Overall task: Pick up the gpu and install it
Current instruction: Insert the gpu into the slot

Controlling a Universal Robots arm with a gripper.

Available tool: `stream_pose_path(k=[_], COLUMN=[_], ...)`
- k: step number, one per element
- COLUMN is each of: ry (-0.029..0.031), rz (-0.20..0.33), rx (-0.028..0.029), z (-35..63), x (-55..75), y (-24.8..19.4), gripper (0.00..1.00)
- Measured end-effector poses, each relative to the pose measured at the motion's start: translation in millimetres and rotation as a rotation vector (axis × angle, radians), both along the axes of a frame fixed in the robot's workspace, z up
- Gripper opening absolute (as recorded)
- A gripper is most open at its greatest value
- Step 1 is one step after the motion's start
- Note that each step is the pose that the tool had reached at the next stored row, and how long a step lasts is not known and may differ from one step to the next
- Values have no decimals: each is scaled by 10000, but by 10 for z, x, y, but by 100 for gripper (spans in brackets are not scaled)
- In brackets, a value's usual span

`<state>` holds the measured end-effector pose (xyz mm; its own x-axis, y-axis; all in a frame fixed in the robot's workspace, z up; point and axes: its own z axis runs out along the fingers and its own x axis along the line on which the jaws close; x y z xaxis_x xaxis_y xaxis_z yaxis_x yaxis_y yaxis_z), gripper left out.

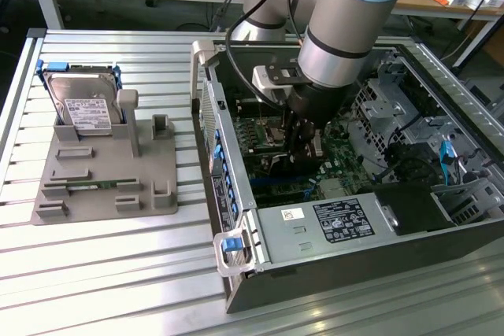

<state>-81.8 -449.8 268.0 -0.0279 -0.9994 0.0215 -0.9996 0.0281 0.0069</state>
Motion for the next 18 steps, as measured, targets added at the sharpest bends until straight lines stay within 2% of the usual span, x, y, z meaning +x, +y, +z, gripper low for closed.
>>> stream_pose_path(k=[13, 18], ry=[2, 0], rz=[1, 0], rx=[-2, 2], z=[-37, -8], x=[2, 2], y=[16, 20], gripper=[26, 26])
